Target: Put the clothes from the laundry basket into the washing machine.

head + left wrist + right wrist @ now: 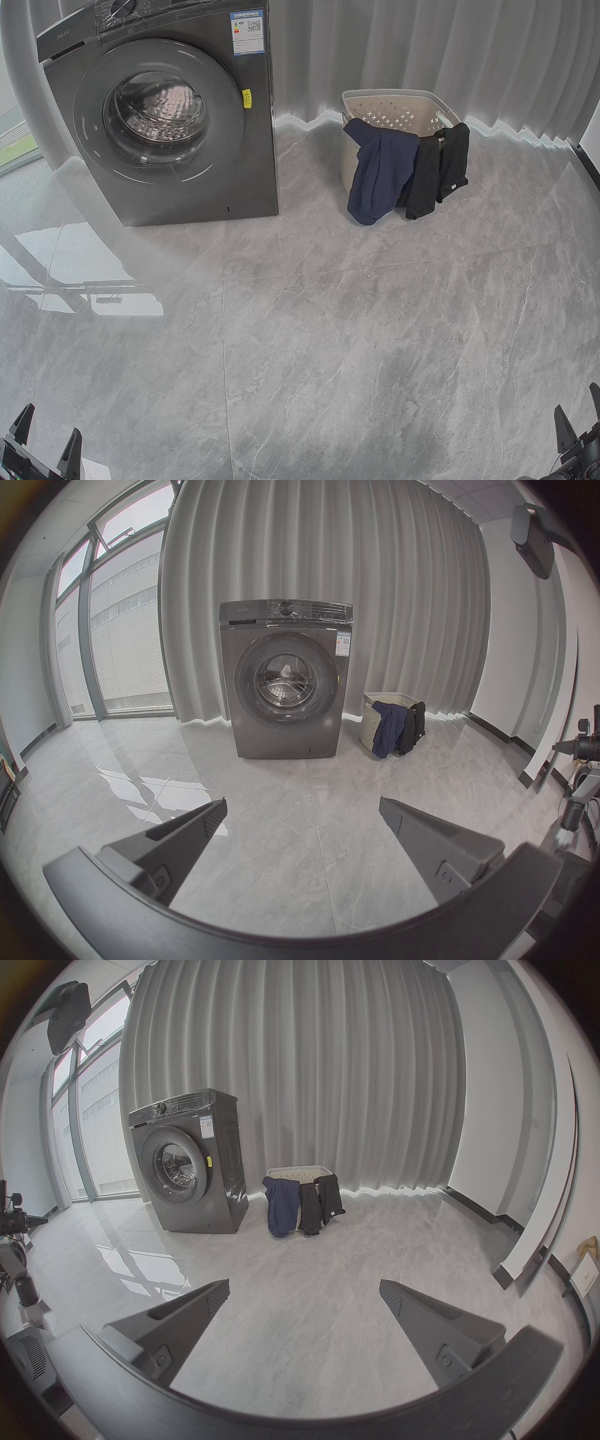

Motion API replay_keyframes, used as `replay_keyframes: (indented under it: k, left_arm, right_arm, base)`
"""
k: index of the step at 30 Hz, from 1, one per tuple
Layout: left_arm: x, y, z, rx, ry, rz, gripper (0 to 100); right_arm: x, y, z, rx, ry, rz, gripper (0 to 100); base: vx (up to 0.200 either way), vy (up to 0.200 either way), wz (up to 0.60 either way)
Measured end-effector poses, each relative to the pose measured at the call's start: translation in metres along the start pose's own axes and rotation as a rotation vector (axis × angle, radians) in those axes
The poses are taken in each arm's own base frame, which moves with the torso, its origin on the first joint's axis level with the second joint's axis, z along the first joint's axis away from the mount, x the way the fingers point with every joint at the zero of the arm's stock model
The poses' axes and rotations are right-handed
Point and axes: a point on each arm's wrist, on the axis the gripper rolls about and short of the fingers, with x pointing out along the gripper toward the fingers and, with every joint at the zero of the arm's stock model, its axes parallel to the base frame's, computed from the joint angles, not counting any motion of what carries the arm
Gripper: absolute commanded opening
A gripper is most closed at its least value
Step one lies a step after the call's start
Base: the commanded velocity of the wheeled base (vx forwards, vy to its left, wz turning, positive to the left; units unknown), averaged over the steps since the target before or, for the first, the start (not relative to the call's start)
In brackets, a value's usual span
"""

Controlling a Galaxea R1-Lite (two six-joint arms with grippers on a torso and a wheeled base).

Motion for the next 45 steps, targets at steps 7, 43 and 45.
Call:
replay_keyframes:
  k: [7,43,45]
  left_arm:
    - [0.0000,0.0000,0.0000,-0.001,0.000,0.000,100]
    - [0.0000,0.0001,0.0000,-0.019,0.000,0.005,100]
    - [0.0000,0.0001,0.0000,-0.021,0.000,0.004,100]
  right_arm:
    - [0.0000,0.0000,0.0000,0.003,0.000,-0.002,100]
    - [0.0000,-0.0001,0.0000,0.007,0.000,-0.003,100]
    - [0.0000,-0.0001,0.0000,0.007,0.000,-0.003,100]
  base:
    - [0.200,0.000,0.00]
    - [0.061,-0.067,0.08]
    - [0.000,0.000,0.00]
